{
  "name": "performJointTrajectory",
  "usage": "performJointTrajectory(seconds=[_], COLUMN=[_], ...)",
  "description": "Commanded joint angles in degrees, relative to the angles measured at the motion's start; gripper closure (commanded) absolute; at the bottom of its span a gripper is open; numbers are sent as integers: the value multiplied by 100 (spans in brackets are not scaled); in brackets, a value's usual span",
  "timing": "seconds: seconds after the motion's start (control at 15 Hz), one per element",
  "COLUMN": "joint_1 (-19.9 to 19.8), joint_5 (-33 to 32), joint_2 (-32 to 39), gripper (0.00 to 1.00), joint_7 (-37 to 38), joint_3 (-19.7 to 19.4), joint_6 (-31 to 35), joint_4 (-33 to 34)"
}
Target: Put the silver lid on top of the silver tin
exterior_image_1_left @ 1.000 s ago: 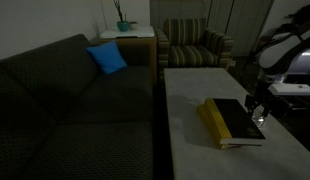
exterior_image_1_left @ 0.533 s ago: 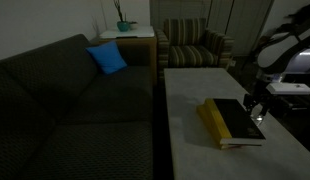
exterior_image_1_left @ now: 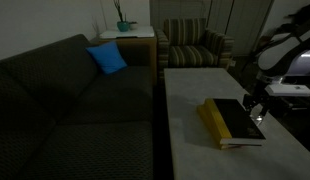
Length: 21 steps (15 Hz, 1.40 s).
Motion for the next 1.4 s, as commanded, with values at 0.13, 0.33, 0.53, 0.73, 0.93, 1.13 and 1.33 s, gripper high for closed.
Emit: performJointTrajectory(seconds=[0.13, 0.33, 0.53, 0.73, 0.93, 1.13, 1.33], joint_1=[8, -19, -12, -22, -29, -26, -36], joint_5=[26, 33, 27, 44, 54, 52, 53], joint_2=[-267, -240, -244, -228, -104, -13, 45], gripper=[56, 56, 56, 56, 56, 56, 56], joint_7=[262, 379, 495, 609, 743, 897, 989], joint_3=[-109, -129, -165, -167, -151, -150, -128], joint_6=[229, 241, 254, 457, 562, 401, 383], joint_4=[-463, -413, -409, -407, -209, -42, 12])
